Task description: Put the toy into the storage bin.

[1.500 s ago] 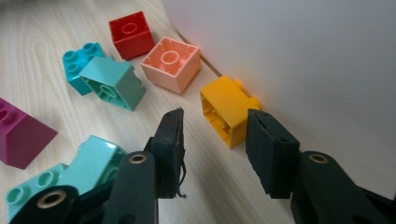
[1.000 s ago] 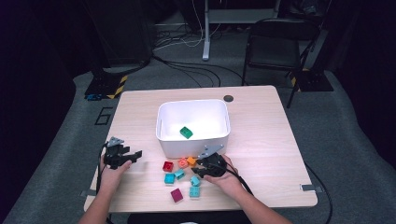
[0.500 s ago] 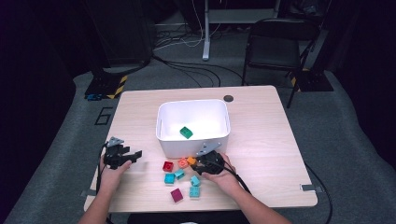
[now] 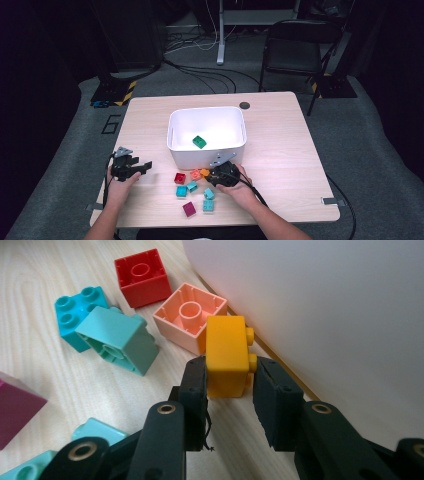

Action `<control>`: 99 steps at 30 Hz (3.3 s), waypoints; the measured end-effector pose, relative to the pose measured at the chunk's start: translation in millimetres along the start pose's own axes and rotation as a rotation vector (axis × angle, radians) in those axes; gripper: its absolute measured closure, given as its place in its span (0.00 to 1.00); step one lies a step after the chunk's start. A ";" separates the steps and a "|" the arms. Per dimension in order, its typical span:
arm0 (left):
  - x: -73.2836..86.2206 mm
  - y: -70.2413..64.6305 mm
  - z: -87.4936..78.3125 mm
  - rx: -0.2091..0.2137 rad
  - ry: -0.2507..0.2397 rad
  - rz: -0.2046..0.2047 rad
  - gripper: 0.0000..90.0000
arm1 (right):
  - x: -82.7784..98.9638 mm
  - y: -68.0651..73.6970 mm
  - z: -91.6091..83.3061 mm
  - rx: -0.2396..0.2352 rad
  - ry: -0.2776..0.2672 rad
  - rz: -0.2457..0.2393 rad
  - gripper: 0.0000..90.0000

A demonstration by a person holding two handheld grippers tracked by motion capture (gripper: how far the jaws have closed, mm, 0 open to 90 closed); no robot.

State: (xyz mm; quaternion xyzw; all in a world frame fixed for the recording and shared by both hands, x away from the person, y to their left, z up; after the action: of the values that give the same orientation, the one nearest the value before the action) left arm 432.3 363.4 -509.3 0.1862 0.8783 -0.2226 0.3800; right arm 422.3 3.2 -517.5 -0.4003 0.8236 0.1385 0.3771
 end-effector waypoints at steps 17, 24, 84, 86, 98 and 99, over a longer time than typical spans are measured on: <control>0.3 -0.6 1.1 -0.004 -0.006 0.000 0.36 | -4.9 2.5 -18.6 -0.021 -0.027 -0.011 0.75; 0.1 -0.3 0.6 -0.003 0.005 0.002 0.36 | -11.8 5.1 -28.4 -0.044 -0.042 -0.017 0.75; 0.3 -0.2 0.9 -0.001 -0.006 -0.004 0.37 | -120.6 -29.6 -124.7 -0.100 -0.111 -0.059 0.75; 0.2 -0.2 0.9 0.000 -0.007 -0.004 0.37 | -125.5 -33.2 -122.7 -0.092 -0.109 -0.058 0.75; 0.1 1.0 0.9 0.003 -0.006 -0.007 0.37 | -146.8 -64.8 -86.9 -0.049 -0.082 -0.001 0.75; 0.2 1.1 1.1 0.001 -0.009 -0.007 0.37 | -148.5 -66.9 -83.4 -0.048 -0.084 0.004 0.75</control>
State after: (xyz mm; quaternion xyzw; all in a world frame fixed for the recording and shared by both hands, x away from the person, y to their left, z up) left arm 433.3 363.7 -510.4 0.1825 0.8770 -0.2251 0.3832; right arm 489.5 -1.5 -347.4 -0.4016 0.8043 0.1756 0.4013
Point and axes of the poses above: each handheld gripper's, and its own axes: z roughly forward along the jaws, x roughly out of its underside, y roughly to its left, the point moved 1 cm from there along z, roughly forward along the jaws, and after that the axes turned 11 degrees about x, right-handed, at the moved point
